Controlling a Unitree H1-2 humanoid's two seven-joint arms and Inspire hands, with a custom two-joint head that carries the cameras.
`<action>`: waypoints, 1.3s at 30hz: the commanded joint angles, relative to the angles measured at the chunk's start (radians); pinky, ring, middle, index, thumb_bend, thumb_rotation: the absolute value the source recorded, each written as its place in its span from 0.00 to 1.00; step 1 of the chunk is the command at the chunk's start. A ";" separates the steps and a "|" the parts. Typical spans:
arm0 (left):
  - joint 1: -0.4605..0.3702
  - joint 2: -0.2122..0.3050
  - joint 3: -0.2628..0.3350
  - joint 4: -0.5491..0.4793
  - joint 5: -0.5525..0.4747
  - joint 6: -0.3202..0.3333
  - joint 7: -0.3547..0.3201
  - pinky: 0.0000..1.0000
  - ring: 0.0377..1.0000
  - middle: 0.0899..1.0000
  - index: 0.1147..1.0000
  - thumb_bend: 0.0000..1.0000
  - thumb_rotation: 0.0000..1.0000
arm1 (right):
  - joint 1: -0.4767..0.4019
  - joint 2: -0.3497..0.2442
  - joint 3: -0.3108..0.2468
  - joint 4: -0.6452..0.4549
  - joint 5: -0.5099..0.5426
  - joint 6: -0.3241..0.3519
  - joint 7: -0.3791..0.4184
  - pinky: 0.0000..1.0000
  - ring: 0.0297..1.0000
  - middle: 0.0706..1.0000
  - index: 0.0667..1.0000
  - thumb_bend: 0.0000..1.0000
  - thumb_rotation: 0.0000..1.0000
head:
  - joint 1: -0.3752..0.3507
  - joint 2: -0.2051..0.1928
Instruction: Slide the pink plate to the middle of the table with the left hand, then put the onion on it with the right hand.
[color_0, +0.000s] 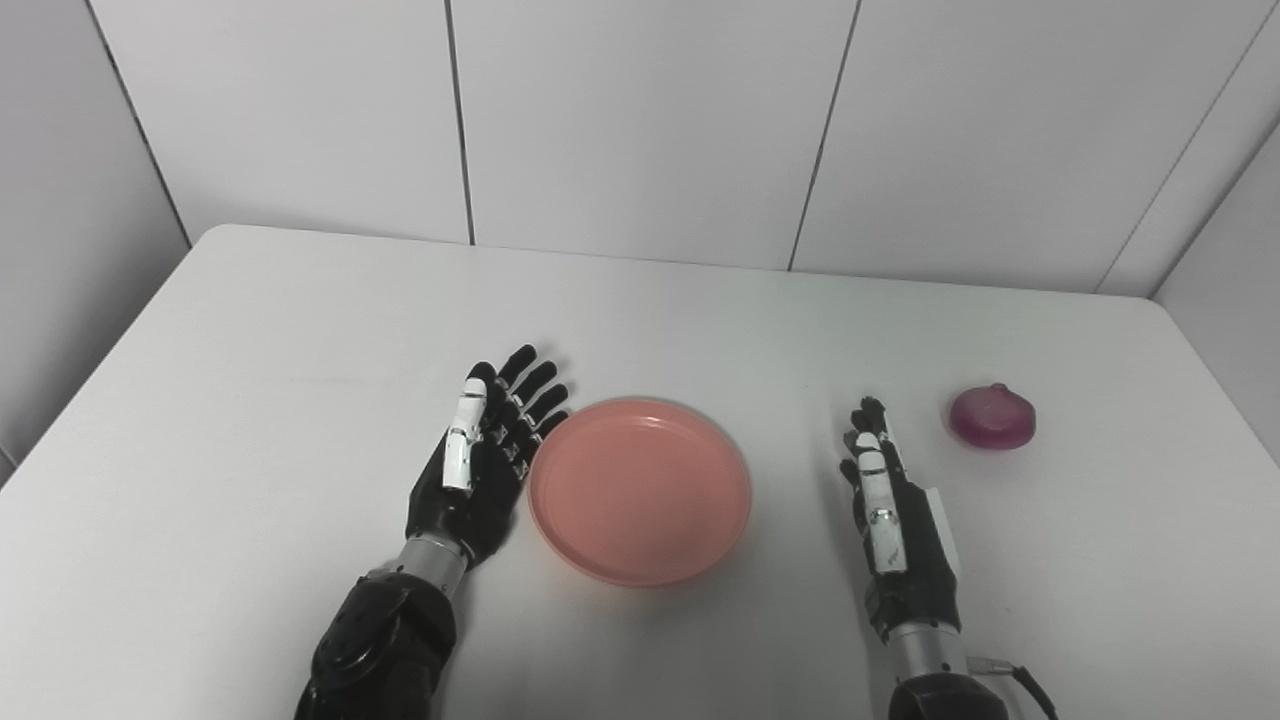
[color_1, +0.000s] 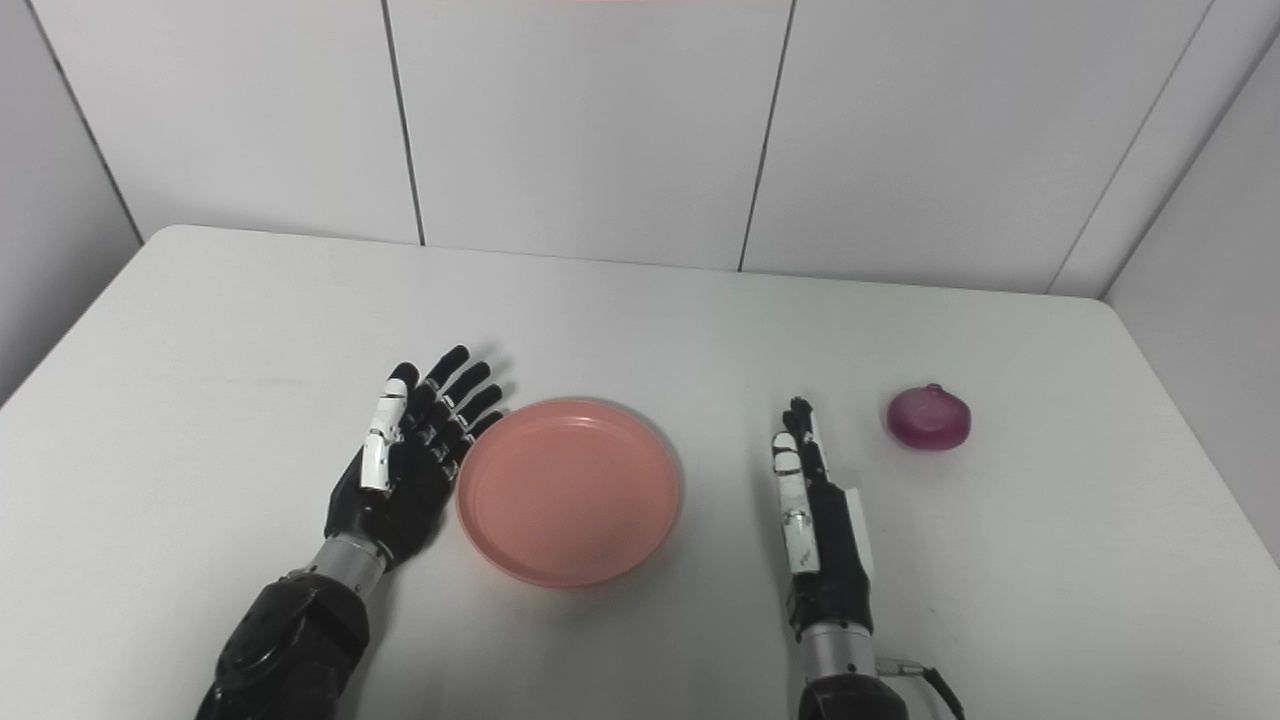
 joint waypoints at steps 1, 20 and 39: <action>-0.004 0.005 0.006 0.016 -0.004 -0.003 0.002 0.92 0.92 0.93 0.90 0.42 1.00 | -0.028 -0.008 0.002 -0.070 -0.074 0.014 -0.026 0.91 0.91 0.93 0.94 0.36 1.00 | -0.010 0.000; -0.008 0.008 0.032 0.032 -0.010 -0.010 -0.010 0.90 0.90 0.90 0.88 0.43 1.00 | -0.142 -0.171 -0.011 -0.159 -0.571 -0.016 -0.071 0.74 0.85 0.90 0.92 0.59 0.61 | -0.077 0.001; -0.004 0.016 0.043 0.023 -0.029 -0.008 -0.020 0.91 0.90 0.91 0.90 0.42 1.00 | -0.244 -0.300 -0.081 -0.143 -0.753 0.081 -0.025 0.72 0.84 0.90 0.89 0.87 0.29 | -0.121 -0.005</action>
